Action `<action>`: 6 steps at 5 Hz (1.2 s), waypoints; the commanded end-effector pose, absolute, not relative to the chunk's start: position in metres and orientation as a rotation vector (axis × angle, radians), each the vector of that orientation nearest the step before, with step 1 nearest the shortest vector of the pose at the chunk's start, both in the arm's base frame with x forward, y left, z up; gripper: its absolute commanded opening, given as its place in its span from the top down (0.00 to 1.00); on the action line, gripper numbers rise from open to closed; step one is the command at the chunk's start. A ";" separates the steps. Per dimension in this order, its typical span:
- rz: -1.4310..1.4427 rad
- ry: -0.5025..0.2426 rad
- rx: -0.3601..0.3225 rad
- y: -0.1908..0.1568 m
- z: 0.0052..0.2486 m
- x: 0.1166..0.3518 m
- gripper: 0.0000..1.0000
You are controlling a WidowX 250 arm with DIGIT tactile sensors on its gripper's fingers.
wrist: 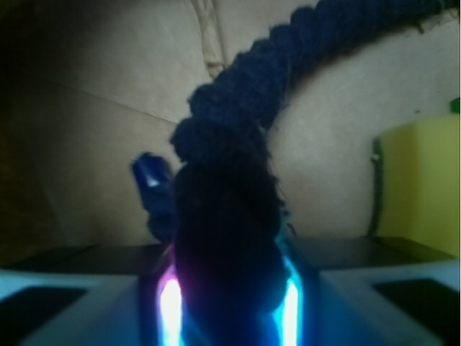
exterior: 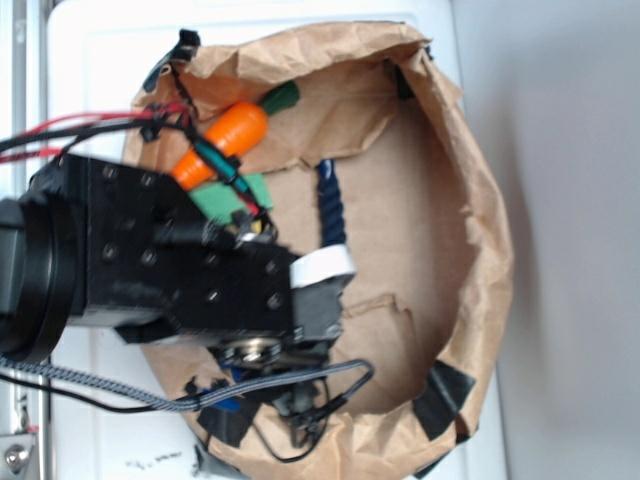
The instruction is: Grab the blue rope.
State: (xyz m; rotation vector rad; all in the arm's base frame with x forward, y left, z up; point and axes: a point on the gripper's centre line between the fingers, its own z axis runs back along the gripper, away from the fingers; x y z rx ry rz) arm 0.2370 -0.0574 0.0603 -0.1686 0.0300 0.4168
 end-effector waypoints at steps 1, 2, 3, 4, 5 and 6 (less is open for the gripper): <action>0.431 -0.021 -0.155 -0.042 0.139 0.267 1.00; 0.574 -0.164 0.028 -0.034 0.156 0.267 1.00; 0.648 -0.244 0.167 -0.004 0.165 0.266 1.00; 0.660 -0.268 0.165 0.015 0.181 0.265 1.00; 0.636 -0.240 0.160 0.024 0.188 0.265 1.00; 0.551 -0.266 0.192 0.020 0.185 0.269 0.00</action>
